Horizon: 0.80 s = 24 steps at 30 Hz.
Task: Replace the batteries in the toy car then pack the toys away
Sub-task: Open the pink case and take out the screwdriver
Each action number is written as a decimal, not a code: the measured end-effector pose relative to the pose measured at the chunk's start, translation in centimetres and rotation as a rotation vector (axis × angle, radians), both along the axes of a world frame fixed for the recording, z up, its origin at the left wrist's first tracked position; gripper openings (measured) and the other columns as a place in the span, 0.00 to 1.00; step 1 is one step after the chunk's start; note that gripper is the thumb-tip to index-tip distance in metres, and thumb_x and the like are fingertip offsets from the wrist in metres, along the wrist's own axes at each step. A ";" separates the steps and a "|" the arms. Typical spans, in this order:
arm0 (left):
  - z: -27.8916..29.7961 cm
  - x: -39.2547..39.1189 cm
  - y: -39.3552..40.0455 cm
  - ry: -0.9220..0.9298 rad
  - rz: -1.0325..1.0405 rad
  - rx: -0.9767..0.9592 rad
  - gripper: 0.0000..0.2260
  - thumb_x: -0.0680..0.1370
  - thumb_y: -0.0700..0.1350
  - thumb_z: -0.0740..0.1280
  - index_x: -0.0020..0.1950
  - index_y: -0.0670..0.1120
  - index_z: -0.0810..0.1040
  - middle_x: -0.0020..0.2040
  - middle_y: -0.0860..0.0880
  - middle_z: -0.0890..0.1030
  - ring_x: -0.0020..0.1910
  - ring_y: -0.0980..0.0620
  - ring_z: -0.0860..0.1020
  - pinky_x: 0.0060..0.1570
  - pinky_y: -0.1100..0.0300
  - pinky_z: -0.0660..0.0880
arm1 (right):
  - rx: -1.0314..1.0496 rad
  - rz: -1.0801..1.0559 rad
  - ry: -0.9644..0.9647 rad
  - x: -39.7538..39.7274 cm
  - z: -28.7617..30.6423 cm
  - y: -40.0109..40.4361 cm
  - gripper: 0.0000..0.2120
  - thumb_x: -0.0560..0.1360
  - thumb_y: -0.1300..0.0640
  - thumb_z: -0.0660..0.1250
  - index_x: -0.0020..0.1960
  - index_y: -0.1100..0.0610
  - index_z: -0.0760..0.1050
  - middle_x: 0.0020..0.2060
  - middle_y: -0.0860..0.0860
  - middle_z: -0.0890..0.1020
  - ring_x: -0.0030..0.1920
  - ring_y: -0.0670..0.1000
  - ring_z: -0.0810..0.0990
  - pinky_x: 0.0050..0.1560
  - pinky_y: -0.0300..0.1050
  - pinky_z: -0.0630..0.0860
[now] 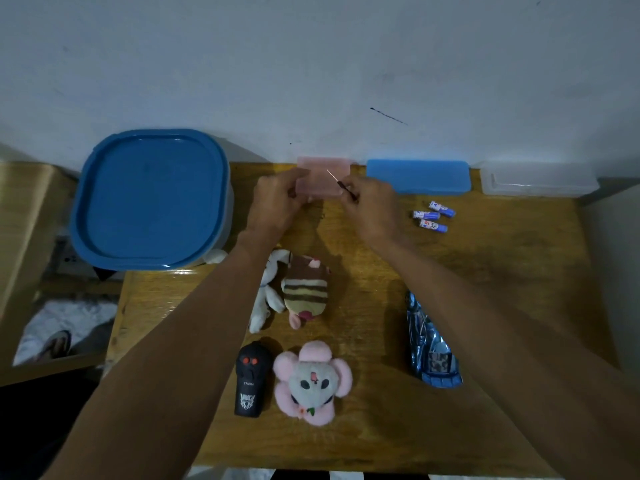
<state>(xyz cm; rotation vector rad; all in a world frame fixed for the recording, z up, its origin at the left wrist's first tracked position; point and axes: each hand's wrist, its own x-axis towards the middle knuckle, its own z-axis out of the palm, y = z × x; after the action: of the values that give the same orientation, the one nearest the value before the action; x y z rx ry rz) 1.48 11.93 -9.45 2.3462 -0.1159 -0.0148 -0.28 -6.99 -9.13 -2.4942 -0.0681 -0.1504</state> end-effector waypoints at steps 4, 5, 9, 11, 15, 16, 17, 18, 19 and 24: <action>0.7 -0.3 -0.3 -0.003 -0.019 0.071 0.18 0.76 0.38 0.74 0.65 0.44 0.81 0.53 0.42 0.85 0.51 0.46 0.83 0.54 0.47 0.82 | -0.011 -0.043 0.015 -0.2 -0.2 0.3 0.09 0.79 0.55 0.68 0.58 0.54 0.82 0.47 0.52 0.85 0.45 0.53 0.83 0.44 0.53 0.82; 0.9 -0.3 -0.4 0.006 -0.019 0.103 0.17 0.76 0.39 0.74 0.66 0.44 0.80 0.53 0.42 0.85 0.52 0.45 0.83 0.54 0.48 0.82 | -0.021 -0.039 0.024 -0.3 0.0 0.4 0.09 0.79 0.55 0.67 0.58 0.53 0.82 0.46 0.52 0.85 0.45 0.52 0.83 0.44 0.52 0.82; 2.1 0.0 -1.3 0.104 -0.021 0.271 0.19 0.79 0.42 0.72 0.69 0.47 0.76 0.58 0.41 0.83 0.57 0.42 0.81 0.56 0.50 0.80 | -0.023 -0.057 0.095 -0.1 1.6 0.3 0.09 0.79 0.57 0.67 0.58 0.51 0.83 0.46 0.52 0.86 0.46 0.54 0.83 0.46 0.49 0.82; 3.3 -0.2 -1.9 0.116 -0.022 0.309 0.19 0.79 0.42 0.71 0.70 0.46 0.75 0.60 0.41 0.82 0.59 0.41 0.80 0.57 0.50 0.78 | -0.016 -0.093 0.090 -0.3 2.6 0.0 0.09 0.78 0.56 0.67 0.56 0.50 0.83 0.46 0.52 0.86 0.47 0.55 0.83 0.47 0.50 0.82; 5.8 -1.6 -3.5 0.051 -0.021 0.310 0.19 0.78 0.45 0.70 0.68 0.45 0.76 0.64 0.43 0.81 0.61 0.42 0.79 0.59 0.51 0.77 | 0.063 -0.181 0.091 -1.7 5.4 -1.2 0.06 0.77 0.55 0.70 0.53 0.52 0.83 0.44 0.53 0.86 0.46 0.54 0.83 0.45 0.46 0.79; 6.2 -2.0 -4.2 0.042 -0.029 0.301 0.18 0.78 0.46 0.70 0.67 0.45 0.78 0.64 0.43 0.81 0.60 0.43 0.80 0.57 0.52 0.77 | 0.077 -0.203 0.091 -2.1 6.0 -1.7 0.05 0.77 0.54 0.70 0.51 0.52 0.83 0.42 0.53 0.86 0.45 0.55 0.83 0.44 0.47 0.79; 6.7 -2.5 -5.0 0.034 -0.038 0.284 0.17 0.77 0.47 0.70 0.66 0.46 0.79 0.63 0.44 0.81 0.60 0.43 0.80 0.56 0.53 0.77 | 0.089 -0.222 0.089 -2.6 6.8 -2.2 0.05 0.76 0.53 0.70 0.50 0.53 0.83 0.41 0.54 0.86 0.44 0.55 0.83 0.43 0.47 0.79; 7.1 -3.2 -5.9 0.027 -0.053 0.259 0.17 0.76 0.48 0.71 0.65 0.46 0.80 0.62 0.45 0.82 0.60 0.44 0.79 0.57 0.53 0.77 | 0.099 -0.239 0.081 -3.1 7.5 -2.7 0.04 0.76 0.53 0.70 0.49 0.53 0.82 0.40 0.53 0.86 0.43 0.55 0.83 0.41 0.47 0.78; 7.5 -4.0 -6.9 0.016 -0.079 0.235 0.17 0.76 0.48 0.72 0.64 0.46 0.80 0.61 0.45 0.82 0.60 0.45 0.79 0.59 0.52 0.78 | 0.107 -0.258 0.077 -3.7 8.2 -3.3 0.04 0.76 0.54 0.70 0.48 0.53 0.82 0.40 0.53 0.85 0.42 0.54 0.83 0.39 0.45 0.77; 7.6 -8.9 -12.4 -0.014 -0.236 0.220 0.16 0.75 0.48 0.72 0.62 0.45 0.82 0.56 0.43 0.84 0.55 0.42 0.81 0.52 0.51 0.78 | 0.167 -0.352 0.057 -7.6 10.6 -6.4 0.03 0.77 0.54 0.71 0.46 0.52 0.80 0.41 0.50 0.85 0.40 0.50 0.81 0.32 0.40 0.70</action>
<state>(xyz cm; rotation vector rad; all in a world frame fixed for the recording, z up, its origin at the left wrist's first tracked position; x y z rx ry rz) -7.38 -0.44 -1.87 2.5387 -0.4164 -0.1327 -7.92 -13.41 1.49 -2.3211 0.3929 -0.2215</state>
